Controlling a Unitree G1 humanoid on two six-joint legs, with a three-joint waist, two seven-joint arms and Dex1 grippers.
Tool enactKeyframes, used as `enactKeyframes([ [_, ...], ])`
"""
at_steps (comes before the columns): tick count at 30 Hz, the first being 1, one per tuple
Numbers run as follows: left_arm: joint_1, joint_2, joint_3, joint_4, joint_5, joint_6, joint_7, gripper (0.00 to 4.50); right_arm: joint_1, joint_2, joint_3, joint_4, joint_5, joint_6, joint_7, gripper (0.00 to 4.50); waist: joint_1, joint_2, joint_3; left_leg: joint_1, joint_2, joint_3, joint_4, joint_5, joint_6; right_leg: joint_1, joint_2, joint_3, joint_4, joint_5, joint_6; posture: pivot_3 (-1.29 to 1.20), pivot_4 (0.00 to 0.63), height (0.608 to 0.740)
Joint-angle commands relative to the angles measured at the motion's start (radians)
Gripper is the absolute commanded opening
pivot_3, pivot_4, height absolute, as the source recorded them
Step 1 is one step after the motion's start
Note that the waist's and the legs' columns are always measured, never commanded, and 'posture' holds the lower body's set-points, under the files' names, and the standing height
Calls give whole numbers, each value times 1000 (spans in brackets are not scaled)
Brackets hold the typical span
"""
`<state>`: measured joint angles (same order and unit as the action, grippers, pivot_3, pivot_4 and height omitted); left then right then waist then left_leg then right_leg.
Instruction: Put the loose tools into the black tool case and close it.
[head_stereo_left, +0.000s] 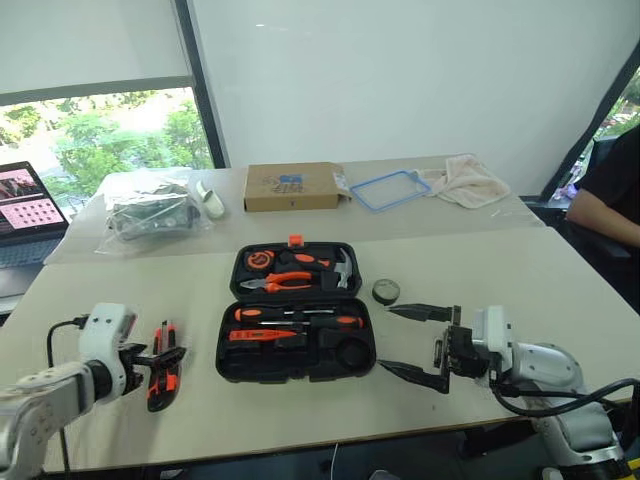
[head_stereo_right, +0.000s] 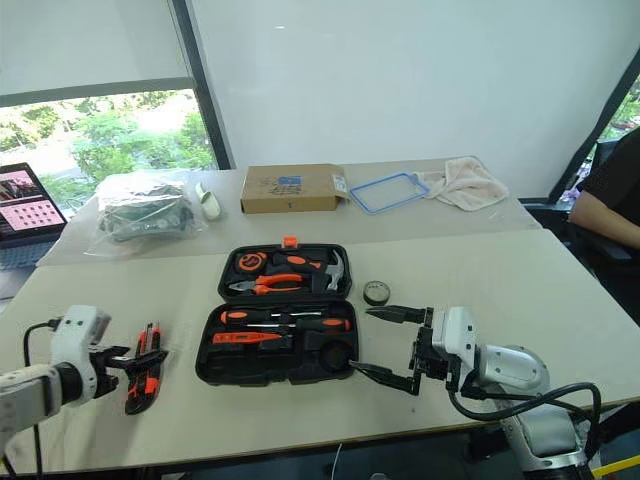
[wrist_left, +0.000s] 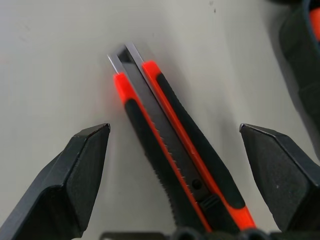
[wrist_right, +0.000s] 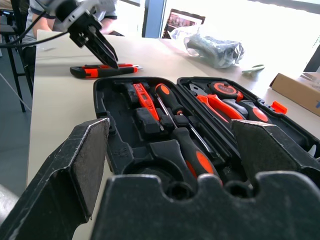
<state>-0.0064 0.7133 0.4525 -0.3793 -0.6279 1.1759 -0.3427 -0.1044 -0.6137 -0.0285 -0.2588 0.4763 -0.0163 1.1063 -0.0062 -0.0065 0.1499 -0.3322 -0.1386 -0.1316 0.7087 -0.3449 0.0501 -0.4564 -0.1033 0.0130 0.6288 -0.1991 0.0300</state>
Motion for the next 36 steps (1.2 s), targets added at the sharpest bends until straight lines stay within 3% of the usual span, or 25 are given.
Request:
enactKeyframes([
  [1, -21, -3, -24, 7, 38, 22, 42, 4475, -5, 3, -6, -40, 3, -10, -12, 4500, -9, 2, 0, -2, -1, -3, 0, 0, 0, 3, -4, -1, 0, 0, 0, 0, 150, 740],
  [4, -38, -9, -40, 15, 46, 34, 54, 4475, -10, 4, -8, -38, 5, -7, -22, 4500, -4, 4, 0, -3, -11, -36, 4, 1, 0, 21, -20, -26, 2, -4, 0, 0, 150, 740],
  [6, -45, -15, -48, 18, 41, 51, 50, 4475, -9, 1, -9, -37, 5, -8, -22, 4500, 12, 4, 0, 2, -13, -30, 6, 1, -1, 16, -7, -23, -3, -3, 1, 0, 150, 740],
  [9, -43, -21, -74, 32, 34, 73, 31, 4475, -1, -9, -13, -41, 9, -8, -16, 4500, 21, 5, 0, 3, -10, -27, 3, 2, -2, 15, -5, -21, -2, -4, 0, 0, 150, 740],
  [12, -48, -47, -84, 51, 30, 74, 23, 3767, 4, -12, -13, -45, 15, -7, -12, 4500, 22, 8, -2, 6, -8, -25, 1, 2, -3, 16, -4, -19, -1, -4, -1, 0, 150, 740],
  [17, -46, -83, -11, 82, 17, 7, -13, 1865, 17, -18, -26, -66, 28, -3, -16, 4500, 29, 8, -2, 12, -7, -17, -5, 2, -2, 18, -3, -11, -2, -4, -1, 0, 150, 740],
  [18, -45, -75, 2, 89, 14, -24, -42, 1667, 21, -20, -30, -70, 29, -4, -16, 4500, 31, 8, -2, 12, -7, -17, -5, 2, -2, 17, -3, -11, -2, -4, -1, 0, 150, 740],
  [21, -42, -18, 35, 128, 12, -191, -210, 1597, 38, -28, -50, -89, 39, 0, -21, 4500, 36, 7, -1, 12, -6, -16, -5, 2, -2, 17, -2, -10, -2, -4, -1, 0, 150, 740],
  [24, -59, 82, 21, 165, 5, -411, -505, 1597, 61, -46, -87, -114, 62, 14, -28, 4500, 35, 2, 1, 10, -4, -15, -5, 2, -3, 14, -1, -10, -2, -4, -1, 0, 150, 740],
  [26, -126, 148, -36, 202, -7, -498, -687, 1597, 79, -62, -111, -123, 73, 24, -31, 4500, 38, 2, 1, 10, -3, -14, -6, 2, -3, 14, -1, -10, -4, -4, -2, 0, 150, 740],
  [30, -328, 238, -312, 244, 77, -671, -1011, 1597, 113, -83, -141, -131, 80, 31, -31, 4500, 48, 3, 1, 10, -4, -14, -6, 2, -2, 16, -2, -11, -6, -4, -1, 0, 150, 740],
  [33, -474, 209, -531, 319, 248, -857, -1123, 1597, 121, -83, -142, -141, 79, 35, -38, 4500, 42, 3, 1, 10, -4, -11, -7, 1, -1, 16, -4, -10, -7, -4, -1, 0, 150, 740],
  [36, -571, 154, -662, 391, 357, -932, -1139, 1597, 127, -80, -140, -155, 75, 40, -49, 4500, 26, 2, 2, 10, -2, -8, -7, 1, -1, 14, -3, -7, -7, -4, -1, 0, 150, 740],
])
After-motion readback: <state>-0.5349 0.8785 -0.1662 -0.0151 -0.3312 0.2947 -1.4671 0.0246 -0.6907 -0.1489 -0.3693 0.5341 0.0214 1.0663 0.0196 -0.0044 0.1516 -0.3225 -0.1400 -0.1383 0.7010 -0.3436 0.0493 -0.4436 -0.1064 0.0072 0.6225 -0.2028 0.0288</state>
